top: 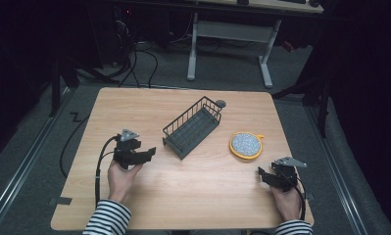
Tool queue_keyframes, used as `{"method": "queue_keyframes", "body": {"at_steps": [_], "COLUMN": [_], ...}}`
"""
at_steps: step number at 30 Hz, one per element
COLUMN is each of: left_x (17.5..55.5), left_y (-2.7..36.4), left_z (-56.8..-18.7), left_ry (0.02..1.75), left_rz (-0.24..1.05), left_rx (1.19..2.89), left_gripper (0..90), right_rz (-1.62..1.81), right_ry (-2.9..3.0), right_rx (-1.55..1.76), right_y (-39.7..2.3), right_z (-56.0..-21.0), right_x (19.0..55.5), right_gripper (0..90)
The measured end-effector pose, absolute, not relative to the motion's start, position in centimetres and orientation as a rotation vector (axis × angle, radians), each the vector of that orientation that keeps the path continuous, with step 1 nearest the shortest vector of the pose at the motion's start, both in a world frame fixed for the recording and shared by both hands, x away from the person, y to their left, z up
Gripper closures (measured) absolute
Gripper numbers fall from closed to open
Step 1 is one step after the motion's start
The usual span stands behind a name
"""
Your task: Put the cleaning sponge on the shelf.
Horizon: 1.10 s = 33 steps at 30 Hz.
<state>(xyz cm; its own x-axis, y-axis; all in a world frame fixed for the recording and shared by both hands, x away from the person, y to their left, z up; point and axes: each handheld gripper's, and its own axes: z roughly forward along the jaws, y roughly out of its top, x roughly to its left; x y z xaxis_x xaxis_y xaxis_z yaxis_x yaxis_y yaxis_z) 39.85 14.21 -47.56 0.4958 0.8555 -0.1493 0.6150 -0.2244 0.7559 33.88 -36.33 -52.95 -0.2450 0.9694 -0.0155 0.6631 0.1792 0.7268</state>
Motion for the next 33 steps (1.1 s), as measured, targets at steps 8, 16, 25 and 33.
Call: {"method": "queue_keyframes", "body": {"at_steps": [8, 16, 25, 33], "left_x": [38.1, 37.7, 36.9, 36.7], "left_y": [15.1, 15.4, 15.0, 14.8], "left_z": [-50.7, -52.7, -53.6, -53.6], "left_ry": [1.263, 1.295, 1.247, 1.249], "left_rz": [0.432, 0.46, 0.546, 0.544], "left_rx": [1.985, 2.028, 2.008, 2.006], "left_gripper": [33.5, 32.9, 32.8, 31.8], "right_rz": [0.838, 0.855, 0.903, 0.872], "right_ry": [1.971, 1.967, 2.0, 2.042], "right_rx": [1.539, 1.578, 1.628, 1.609], "right_y": [-36.3, -36.7, -37.2, -36.4], "right_z": [-53.0, -52.7, -50.9, -48.0], "right_x": [33.9, 34.0, 35.1, 38.3], "right_gripper": [37.7, 41.4, 42.7, 41.6]}}
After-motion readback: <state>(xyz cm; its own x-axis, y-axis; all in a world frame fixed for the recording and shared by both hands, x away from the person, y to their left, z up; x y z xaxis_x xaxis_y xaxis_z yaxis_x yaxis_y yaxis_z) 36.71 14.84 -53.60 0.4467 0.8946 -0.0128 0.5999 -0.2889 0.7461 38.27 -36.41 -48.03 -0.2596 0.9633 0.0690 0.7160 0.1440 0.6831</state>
